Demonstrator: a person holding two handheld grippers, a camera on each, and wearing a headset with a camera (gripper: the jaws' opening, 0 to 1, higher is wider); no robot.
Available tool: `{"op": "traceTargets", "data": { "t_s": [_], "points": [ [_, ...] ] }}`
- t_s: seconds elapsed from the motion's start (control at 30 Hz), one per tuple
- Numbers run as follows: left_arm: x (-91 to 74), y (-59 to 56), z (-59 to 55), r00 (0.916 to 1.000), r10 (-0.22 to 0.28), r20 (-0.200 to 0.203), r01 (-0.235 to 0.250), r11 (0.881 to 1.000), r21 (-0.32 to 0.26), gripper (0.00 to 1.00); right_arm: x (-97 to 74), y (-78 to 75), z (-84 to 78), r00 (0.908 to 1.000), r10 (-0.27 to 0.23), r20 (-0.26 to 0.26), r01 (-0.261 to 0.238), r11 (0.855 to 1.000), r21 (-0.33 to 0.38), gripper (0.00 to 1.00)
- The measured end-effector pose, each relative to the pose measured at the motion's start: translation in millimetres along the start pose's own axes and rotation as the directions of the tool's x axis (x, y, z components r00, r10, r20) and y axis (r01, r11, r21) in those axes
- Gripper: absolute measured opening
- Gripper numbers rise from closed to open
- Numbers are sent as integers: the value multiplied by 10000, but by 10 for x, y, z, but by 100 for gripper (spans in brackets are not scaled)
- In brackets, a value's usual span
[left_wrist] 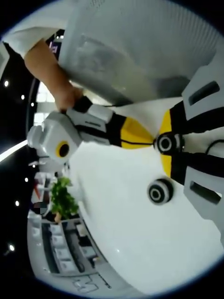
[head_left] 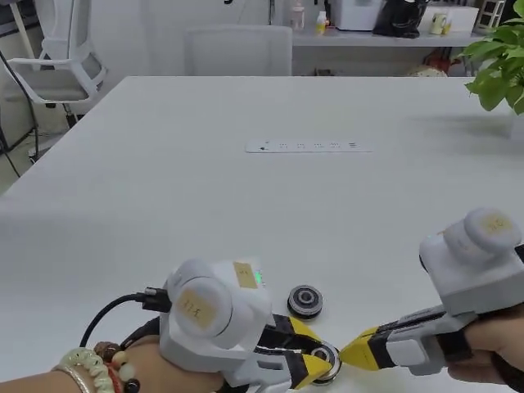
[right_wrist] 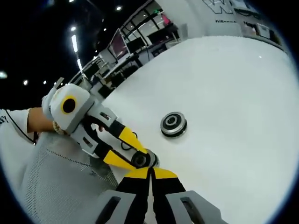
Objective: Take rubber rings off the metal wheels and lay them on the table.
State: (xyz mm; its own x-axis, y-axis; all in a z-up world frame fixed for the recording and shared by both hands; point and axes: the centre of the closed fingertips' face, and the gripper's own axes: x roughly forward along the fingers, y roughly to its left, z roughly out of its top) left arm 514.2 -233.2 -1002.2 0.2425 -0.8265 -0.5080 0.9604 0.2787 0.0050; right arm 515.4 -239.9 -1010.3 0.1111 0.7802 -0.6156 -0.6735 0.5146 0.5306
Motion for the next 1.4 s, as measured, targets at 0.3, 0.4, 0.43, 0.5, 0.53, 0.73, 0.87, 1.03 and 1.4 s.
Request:
{"op": "traceTargets", "data": {
  "t_s": [0.3,0.4,0.43,0.5,0.53,0.73,0.87,1.03,1.4],
  "points": [
    [-2,10,-3,10000,0,-31,0,10000,14,14,2,64,27,9999,161,57,-162,9997,186,0],
    [-3,9,-3,10000,6,-40,-6,10000,37,14,4,83,34,9997,223,77,-225,9995,239,0],
    [-3,10,-4,10000,5,-44,-5,10000,39,14,5,88,37,9997,234,81,-235,9995,233,0],
    [-3,11,-3,10000,2,-42,-2,10000,42,14,7,98,42,9996,267,98,-269,9994,195,0],
    [-3,11,-4,10000,0,-41,0,10000,31,14,7,102,43,9995,290,98,-292,9995,151,0],
    [-2,6,-3,10000,-32,-31,32,10000,54,14,9,140,59,9986,500,164,-500,9987,5,0],
    [0,4,-3,10000,-15,-44,15,10000,90,14,12,216,113,9959,844,323,-845,9964,19,0],
    [0,5,-2,10000,3,-59,-3,10000,50,14,2,131,71,9997,251,41,-249,9982,-541,0],
    [-7,1,0,9998,16,-218,-18,9999,-103,15,9,56,12,9997,-129,-216,117,9983,-569,0]
  ]
}}
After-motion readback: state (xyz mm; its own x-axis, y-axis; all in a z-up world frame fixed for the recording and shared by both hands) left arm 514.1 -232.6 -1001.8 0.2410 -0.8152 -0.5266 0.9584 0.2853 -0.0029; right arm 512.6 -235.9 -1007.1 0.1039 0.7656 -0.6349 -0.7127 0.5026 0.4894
